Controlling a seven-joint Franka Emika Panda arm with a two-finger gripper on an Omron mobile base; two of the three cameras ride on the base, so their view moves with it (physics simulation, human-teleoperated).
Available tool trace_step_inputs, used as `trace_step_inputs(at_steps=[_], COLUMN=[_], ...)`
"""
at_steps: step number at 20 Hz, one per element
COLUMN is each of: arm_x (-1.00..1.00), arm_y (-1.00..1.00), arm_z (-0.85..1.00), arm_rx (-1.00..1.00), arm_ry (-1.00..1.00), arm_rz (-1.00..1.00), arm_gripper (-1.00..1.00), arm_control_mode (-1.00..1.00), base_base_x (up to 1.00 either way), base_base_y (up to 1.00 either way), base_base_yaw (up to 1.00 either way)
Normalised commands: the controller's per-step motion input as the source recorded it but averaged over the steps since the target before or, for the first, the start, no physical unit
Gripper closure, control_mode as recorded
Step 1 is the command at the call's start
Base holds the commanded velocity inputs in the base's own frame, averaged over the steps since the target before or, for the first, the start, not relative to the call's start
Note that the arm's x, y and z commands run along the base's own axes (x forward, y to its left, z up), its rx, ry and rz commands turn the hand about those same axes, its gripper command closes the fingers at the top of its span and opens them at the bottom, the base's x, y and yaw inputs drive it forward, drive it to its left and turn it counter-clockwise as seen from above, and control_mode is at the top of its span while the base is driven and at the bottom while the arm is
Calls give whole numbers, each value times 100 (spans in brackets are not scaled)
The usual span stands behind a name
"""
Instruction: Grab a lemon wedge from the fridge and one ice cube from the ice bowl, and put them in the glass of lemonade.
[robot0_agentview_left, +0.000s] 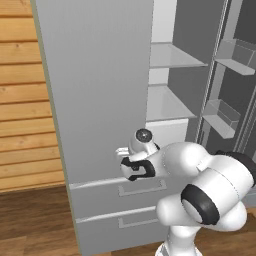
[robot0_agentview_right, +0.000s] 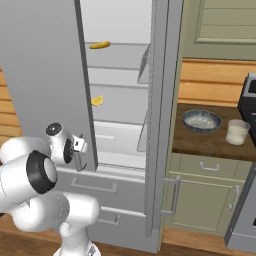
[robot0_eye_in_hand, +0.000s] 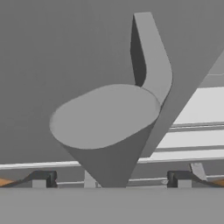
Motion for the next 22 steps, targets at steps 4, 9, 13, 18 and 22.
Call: trace_step_inputs(at_steps=[4,9,13,18,22], arm_x=[43,22,11,24,6], arm_y=[-7,0,0,0,2], arm_z=[-36,-11,3,5,0], arm_rx=[0,0,0,0,0], arm_ry=[0,2,13,20,7], arm_rz=[-5,-1,0,0,0], arm_gripper=[-100,-100,100,100,100], arm_control_mode=[-100,-100,-100,-100,-100], base_base_x=[0,0,0,0,0], base_base_y=[0,0,0,0,0], base_base_yaw=[0,0,0,0,0])
